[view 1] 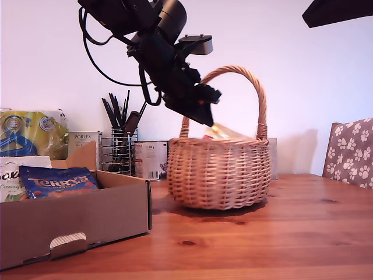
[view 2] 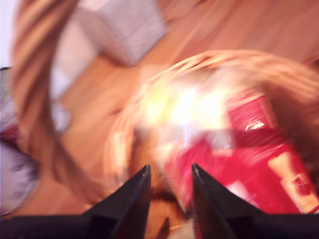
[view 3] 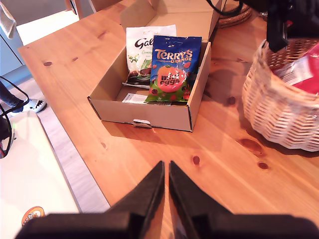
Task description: Move the bags of Easter eggs from the cardboard box on the left into the woven basket on the right side.
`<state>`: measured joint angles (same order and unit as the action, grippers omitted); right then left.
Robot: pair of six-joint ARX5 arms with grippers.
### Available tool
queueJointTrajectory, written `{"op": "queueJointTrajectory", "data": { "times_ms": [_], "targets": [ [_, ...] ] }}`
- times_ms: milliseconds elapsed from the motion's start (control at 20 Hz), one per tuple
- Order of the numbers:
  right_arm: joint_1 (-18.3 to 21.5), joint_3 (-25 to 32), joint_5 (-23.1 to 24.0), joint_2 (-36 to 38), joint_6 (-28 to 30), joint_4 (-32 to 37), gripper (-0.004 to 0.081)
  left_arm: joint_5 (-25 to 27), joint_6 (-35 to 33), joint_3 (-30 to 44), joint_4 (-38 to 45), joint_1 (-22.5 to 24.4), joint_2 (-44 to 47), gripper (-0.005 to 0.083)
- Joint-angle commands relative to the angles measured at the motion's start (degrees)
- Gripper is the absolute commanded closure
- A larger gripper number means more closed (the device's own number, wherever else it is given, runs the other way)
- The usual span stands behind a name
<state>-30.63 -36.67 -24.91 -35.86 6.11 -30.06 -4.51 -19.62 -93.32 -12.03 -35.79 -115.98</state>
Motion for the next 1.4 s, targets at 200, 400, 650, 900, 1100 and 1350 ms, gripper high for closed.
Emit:
{"op": "queueJointTrajectory", "data": {
  "times_ms": [200,400,650,900,1100,1350],
  "targets": [
    [-0.09,-0.20,0.00,0.02,0.39,0.24,0.0783,0.02,1.20,0.39,-2.08,0.24,0.35,0.0603],
    [-0.09,-0.20,0.02,0.02,0.74,0.22,0.0783,-0.15,0.15,0.39,-8.98,0.33,6.16,0.0793],
    [-0.07,-0.20,0.02,-0.26,1.64,0.20,0.0783,-2.60,0.48,3.61,-18.21,1.79,12.70,0.0793],
    [-0.07,-0.20,1.60,-1.20,1.62,0.15,0.0783,-2.99,2.86,19.74,-12.04,5.55,23.19,0.0793],
    [-0.07,-0.20,1.57,-1.38,1.62,0.17,0.0783,-3.17,6.80,37.24,-4.57,10.60,34.62,0.0793],
    [-0.07,-0.20,1.57,-1.38,1.62,0.15,0.0783,-2.97,8.94,51.47,-1.33,16.74,45.88,0.0793]
  ]
}}
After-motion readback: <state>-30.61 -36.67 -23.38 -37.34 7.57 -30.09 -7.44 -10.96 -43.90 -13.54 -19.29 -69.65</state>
